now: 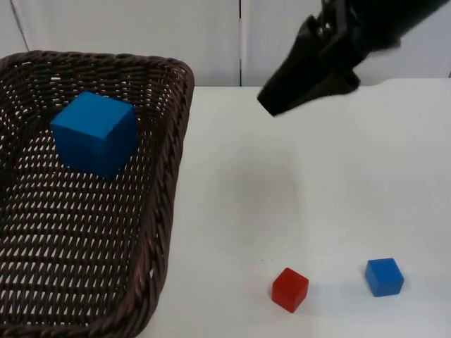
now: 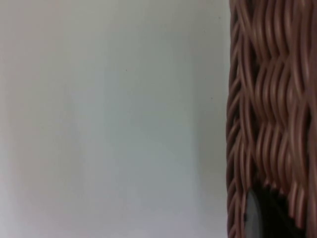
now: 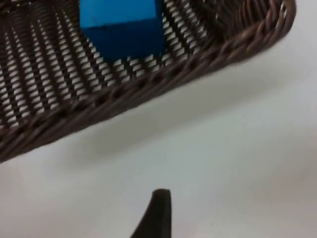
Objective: Pick up the basket with the left hand and place the largest block into the basket with the right hand.
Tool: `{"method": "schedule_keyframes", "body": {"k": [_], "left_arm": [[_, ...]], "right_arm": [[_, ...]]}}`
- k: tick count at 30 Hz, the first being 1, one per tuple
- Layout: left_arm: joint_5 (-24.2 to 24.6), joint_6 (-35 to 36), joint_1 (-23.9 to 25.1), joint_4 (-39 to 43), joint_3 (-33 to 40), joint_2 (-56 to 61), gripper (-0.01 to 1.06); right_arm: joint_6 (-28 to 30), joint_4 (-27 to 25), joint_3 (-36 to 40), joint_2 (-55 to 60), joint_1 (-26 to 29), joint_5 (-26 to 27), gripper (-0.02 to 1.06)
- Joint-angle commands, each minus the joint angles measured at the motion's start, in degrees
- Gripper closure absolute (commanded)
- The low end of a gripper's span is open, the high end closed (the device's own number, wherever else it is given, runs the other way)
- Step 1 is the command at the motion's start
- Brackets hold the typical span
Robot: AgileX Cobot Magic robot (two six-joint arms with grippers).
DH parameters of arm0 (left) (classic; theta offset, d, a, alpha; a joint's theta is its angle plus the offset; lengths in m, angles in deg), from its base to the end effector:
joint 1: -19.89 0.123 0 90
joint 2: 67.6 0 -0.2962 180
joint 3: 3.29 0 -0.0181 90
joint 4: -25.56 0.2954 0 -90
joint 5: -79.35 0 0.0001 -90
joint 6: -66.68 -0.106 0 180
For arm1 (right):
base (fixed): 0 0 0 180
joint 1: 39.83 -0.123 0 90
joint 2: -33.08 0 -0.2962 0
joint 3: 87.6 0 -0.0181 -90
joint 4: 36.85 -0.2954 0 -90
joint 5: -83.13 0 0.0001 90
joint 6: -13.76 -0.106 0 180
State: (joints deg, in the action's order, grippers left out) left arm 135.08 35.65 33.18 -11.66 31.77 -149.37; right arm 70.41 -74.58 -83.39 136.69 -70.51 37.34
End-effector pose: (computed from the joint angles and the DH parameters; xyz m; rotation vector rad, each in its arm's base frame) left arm 0.2565 0.0061 0.2098 -0.0413 2.7401 -0.6607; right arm 0.3275 0.2484 0.2579 -1.3875 2.1031 0.5961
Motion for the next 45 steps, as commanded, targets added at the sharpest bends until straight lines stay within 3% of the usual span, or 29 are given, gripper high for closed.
{"method": "schedule_keyframes", "body": {"k": [1, 3, 8, 15, 23, 31, 40, 45], "left_arm": [[0.6, -0.1, -0.1, -1.9, -0.1, 0.6, 1.05], [0.6, -0.1, -0.3, -1.9, -0.1, 0.6, 1.05], [-0.6, -0.1, -3.6, -1.3, -0.1, 0.6, 1.05], [-3.6, -0.1, -5.9, -5.0, -0.1, -0.1, 1.05], [-6.5, -4.2, -5.9, -10.4, -0.2, -7.2, 1.05], [-10.1, -14.5, -5.9, -22.4, -0.2, -17.5, 1.05], [-10.5, -17.7, -5.9, -23.4, -4.7, -27.1, 1.05], [-13.4, -20.0, -5.9, -22.5, -5.8, -29.6, 1.05]], "right_arm": [[-0.7, 0.4, 2.3, -1.8, 0.2, 0.8, 0.26], [-1.5, 0.4, 8.0, -5.0, 0.2, 6.7, 0.26], [-3.7, 0.4, 16.1, -11.7, 0.2, 11.4, 0.26], [-8.1, 0.4, 25.0, -23.7, 0.2, 13.3, 0.26], [-10.9, 0.7, 32.2, -37.3, 0.2, 13.1, 0.26], [-17.9, 5.0, 36.1, -49.8, 0.2, 10.4, 0.26], [-26.4, 13.9, 36.1, -58.0, 0.2, 7.5, 0.26], [-28.1, 15.5, 36.1, -59.1, 0.2, 6.4, 0.26]]}}
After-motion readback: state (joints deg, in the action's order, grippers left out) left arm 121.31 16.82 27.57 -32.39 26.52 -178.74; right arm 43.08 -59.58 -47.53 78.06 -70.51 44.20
